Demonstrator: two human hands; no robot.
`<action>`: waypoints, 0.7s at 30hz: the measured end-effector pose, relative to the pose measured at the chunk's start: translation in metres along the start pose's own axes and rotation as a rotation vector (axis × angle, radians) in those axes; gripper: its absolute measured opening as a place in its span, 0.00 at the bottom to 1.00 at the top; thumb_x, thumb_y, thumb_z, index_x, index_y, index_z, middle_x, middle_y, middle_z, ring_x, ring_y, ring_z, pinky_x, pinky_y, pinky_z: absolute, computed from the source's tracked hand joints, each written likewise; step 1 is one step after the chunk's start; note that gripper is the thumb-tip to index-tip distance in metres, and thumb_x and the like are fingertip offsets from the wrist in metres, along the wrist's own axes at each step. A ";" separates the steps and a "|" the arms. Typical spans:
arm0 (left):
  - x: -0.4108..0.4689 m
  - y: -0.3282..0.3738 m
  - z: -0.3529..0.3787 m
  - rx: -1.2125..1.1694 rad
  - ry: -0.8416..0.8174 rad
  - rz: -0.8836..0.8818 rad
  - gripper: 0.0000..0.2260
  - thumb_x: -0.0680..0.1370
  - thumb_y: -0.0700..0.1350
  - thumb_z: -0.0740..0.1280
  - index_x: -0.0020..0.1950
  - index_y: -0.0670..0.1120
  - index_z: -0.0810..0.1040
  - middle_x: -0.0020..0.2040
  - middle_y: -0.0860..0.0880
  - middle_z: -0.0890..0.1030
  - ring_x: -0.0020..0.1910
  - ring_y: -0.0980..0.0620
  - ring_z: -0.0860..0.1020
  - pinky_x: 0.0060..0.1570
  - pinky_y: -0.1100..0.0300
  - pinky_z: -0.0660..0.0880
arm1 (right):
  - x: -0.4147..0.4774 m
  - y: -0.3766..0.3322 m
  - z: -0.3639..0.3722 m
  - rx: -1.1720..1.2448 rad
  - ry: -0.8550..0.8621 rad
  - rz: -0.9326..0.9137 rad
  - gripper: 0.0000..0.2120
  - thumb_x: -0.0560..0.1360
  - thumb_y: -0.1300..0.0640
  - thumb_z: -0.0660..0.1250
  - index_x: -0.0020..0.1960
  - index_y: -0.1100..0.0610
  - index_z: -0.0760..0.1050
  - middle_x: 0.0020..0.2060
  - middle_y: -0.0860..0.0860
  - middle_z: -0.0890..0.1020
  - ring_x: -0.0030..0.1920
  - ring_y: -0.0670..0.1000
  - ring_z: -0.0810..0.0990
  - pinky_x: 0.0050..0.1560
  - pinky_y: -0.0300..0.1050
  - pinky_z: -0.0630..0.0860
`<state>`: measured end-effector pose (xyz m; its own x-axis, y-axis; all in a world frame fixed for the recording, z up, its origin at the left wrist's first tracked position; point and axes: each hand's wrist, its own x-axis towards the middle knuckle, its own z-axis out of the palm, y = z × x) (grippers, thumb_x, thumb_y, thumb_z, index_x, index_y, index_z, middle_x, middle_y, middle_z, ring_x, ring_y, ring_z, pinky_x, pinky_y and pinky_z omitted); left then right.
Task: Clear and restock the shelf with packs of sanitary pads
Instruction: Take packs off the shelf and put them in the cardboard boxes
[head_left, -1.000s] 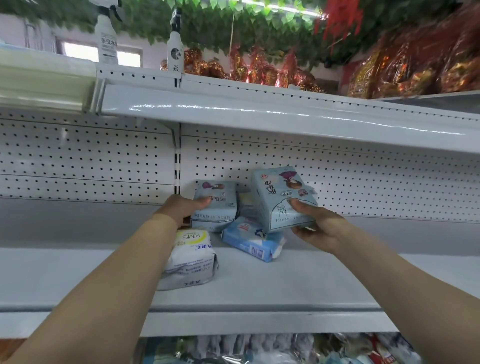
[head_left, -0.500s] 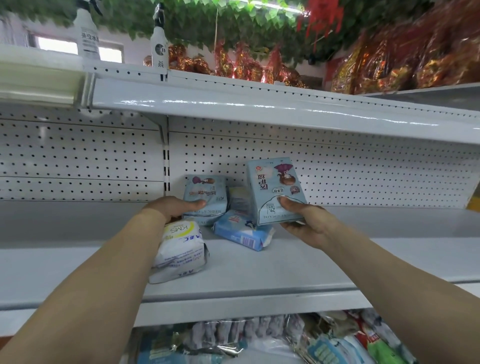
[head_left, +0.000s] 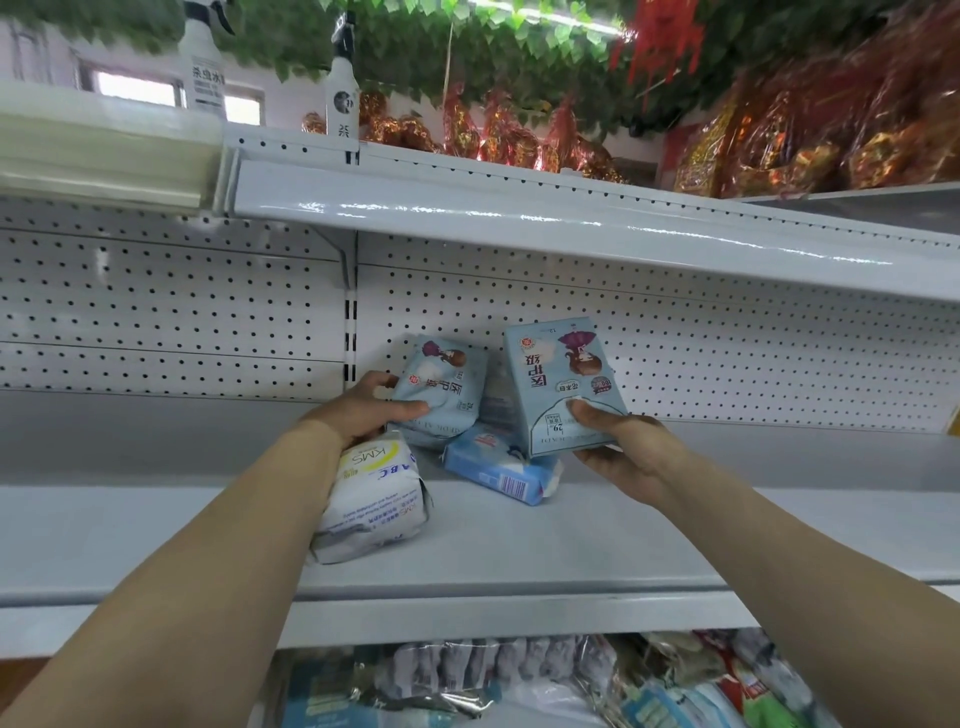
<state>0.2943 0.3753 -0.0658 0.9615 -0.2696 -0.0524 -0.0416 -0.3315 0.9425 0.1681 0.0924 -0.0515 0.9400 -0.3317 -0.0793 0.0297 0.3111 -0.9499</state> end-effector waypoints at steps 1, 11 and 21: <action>-0.002 0.001 0.000 0.000 -0.001 0.007 0.26 0.73 0.56 0.75 0.64 0.54 0.65 0.55 0.46 0.78 0.52 0.45 0.79 0.54 0.50 0.77 | 0.001 0.000 0.000 -0.005 -0.003 -0.001 0.17 0.70 0.65 0.77 0.58 0.62 0.80 0.48 0.58 0.87 0.51 0.56 0.85 0.47 0.49 0.82; -0.009 0.005 0.004 -0.082 0.053 0.040 0.16 0.76 0.56 0.72 0.52 0.44 0.74 0.42 0.47 0.84 0.38 0.51 0.82 0.33 0.61 0.75 | 0.003 0.003 -0.001 0.006 -0.006 0.013 0.20 0.69 0.64 0.77 0.61 0.63 0.79 0.49 0.58 0.87 0.50 0.56 0.86 0.39 0.46 0.82; -0.008 0.025 -0.009 -0.202 0.150 0.050 0.16 0.72 0.45 0.78 0.51 0.35 0.80 0.45 0.38 0.85 0.44 0.41 0.85 0.45 0.50 0.81 | -0.012 0.005 0.000 0.142 0.031 0.032 0.14 0.70 0.66 0.76 0.55 0.63 0.79 0.49 0.59 0.86 0.52 0.58 0.84 0.51 0.51 0.81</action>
<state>0.2879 0.3776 -0.0390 0.9898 -0.1388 0.0313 -0.0495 -0.1293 0.9904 0.1566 0.0977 -0.0557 0.9302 -0.3466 -0.1207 0.0494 0.4442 -0.8946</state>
